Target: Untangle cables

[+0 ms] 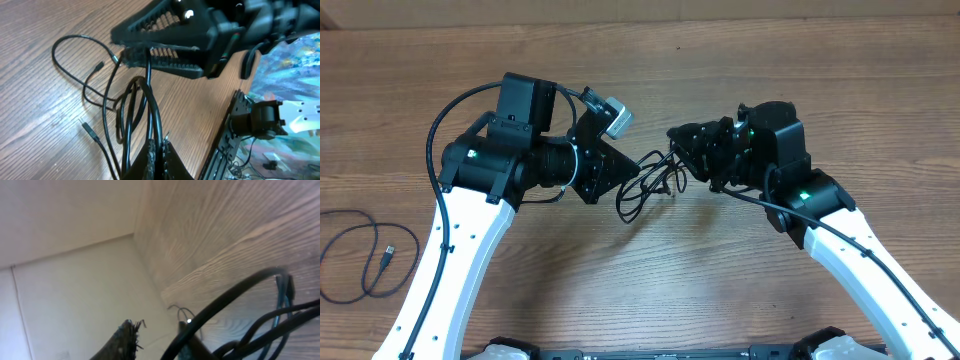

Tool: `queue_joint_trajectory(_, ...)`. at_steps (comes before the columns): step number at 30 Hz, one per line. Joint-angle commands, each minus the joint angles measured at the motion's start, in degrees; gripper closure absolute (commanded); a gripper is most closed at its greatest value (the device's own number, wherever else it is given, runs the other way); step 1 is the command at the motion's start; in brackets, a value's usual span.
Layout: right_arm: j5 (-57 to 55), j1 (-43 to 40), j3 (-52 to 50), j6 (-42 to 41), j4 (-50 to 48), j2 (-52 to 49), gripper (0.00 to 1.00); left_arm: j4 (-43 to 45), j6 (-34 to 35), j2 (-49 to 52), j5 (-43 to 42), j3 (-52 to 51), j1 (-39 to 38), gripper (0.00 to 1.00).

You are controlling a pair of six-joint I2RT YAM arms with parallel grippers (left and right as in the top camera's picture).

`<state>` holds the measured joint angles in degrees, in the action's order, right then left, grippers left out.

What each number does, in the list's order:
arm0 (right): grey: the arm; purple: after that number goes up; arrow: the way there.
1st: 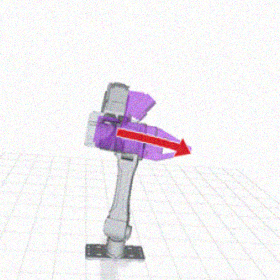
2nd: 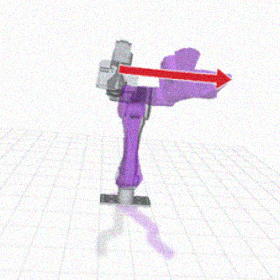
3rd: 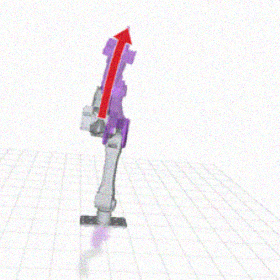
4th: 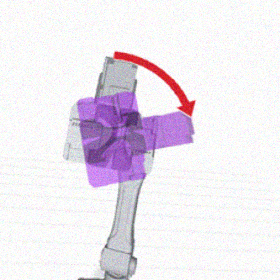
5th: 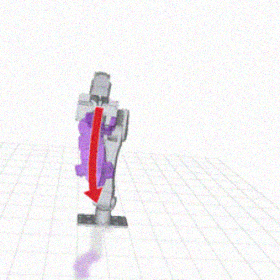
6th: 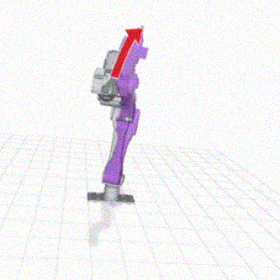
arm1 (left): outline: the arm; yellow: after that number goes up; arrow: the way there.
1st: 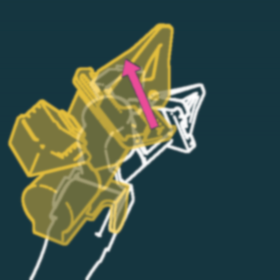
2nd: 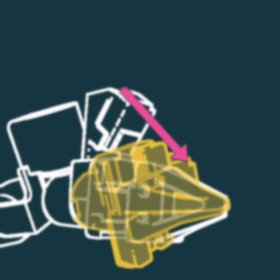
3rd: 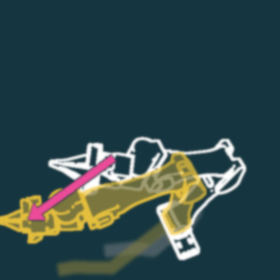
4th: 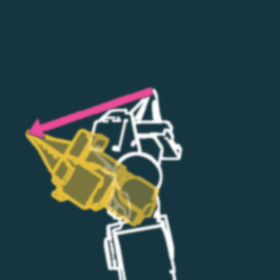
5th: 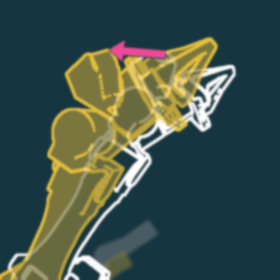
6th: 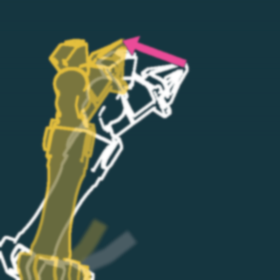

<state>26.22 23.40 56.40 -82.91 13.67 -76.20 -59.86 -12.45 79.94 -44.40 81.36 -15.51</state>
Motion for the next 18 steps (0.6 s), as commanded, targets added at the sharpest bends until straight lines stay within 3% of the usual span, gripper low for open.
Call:
queue_joint_trajectory(1, -4.5, 0.3, 0.5, 2.3, -0.1, -1.4, 0.96, 0.0, -1.3, 0.3, -1.9, 0.4, 0.0, 0.96)
queue_joint_trajectory(4, -14.4, 0.3, 0.5, 12.9, 1.5, -1.3, 0.96, -0.8, -1.3, 0.2, -0.4, 0.4, 0.1, 0.96)
queue_joint_trajectory(13, -36.9, -5.7, 0.6, 14.0, 25.7, -1.3, 0.96, -5.1, 0.2, 0.2, 12.1, 0.4, 0.2, 0.96)
queue_joint_trajectory(16, -39.2, -9.9, 0.6, 14.1, 31.7, -1.0, 0.96, -5.0, 8.4, 0.2, 24.2, 0.4, 0.2, 0.96)
queue_joint_trajectory(17, -39.5, -12.3, 0.6, 14.1, 34.1, -0.8, 0.96, -5.0, 13.8, 0.2, 31.4, 0.4, 0.2, 0.96)
queue_joint_trajectory(18, -39.5, -15.5, 0.6, 14.5, 36.6, -0.6, 0.96, -5.1, 24.1, 0.2, 44.1, 0.4, 0.2, 0.96)
